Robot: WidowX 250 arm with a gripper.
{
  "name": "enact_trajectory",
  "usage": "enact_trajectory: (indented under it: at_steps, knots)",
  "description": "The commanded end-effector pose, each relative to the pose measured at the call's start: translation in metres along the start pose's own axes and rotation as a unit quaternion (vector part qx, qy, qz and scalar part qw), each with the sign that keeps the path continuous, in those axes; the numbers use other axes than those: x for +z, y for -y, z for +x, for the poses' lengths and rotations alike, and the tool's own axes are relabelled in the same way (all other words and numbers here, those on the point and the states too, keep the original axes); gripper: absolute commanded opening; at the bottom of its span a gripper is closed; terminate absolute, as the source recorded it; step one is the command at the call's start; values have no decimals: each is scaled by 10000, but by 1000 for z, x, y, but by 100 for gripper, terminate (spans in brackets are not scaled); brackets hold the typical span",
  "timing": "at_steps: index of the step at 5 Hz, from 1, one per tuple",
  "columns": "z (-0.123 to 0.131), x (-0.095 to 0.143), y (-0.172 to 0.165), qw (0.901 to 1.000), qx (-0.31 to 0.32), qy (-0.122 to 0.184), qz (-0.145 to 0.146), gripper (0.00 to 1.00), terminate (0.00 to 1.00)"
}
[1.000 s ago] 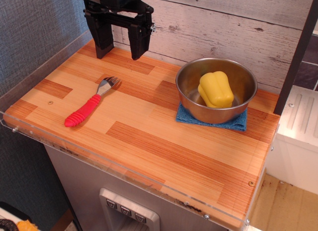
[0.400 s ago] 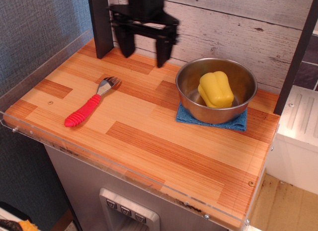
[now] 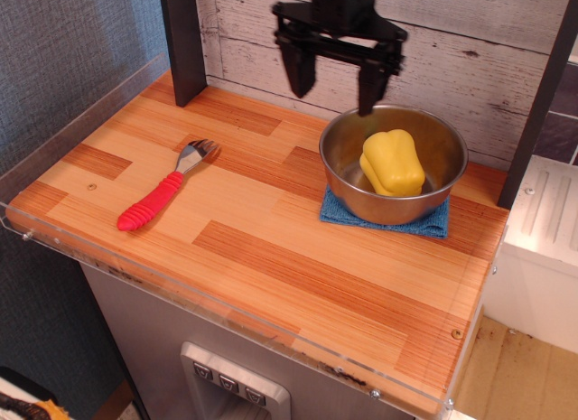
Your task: Take the yellow bell pepper out of the bot and place it on the bottom left of the table.
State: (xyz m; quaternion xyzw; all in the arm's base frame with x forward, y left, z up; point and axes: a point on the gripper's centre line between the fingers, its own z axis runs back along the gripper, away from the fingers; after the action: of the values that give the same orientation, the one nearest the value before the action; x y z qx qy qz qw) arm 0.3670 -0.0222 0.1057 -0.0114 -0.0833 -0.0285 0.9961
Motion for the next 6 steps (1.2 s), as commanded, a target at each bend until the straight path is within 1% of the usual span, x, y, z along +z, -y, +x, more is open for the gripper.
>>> enact_trajectory:
  at_steps: [1, 2, 3, 5, 6]
  knots:
    - [27, -9, 25, 9997, -70, 96, -198, 100, 0]
    - [30, -19, 34, 9995, -129, -41, -301, 100, 0]
    - [28, -27, 40, 9993, -108, -133, -334, 100, 0]
    - [21, -46, 42, 9987, -155, -424, -224, 100, 0]
    - [20, -48, 40, 9986, -168, -476, -134, 100, 0]
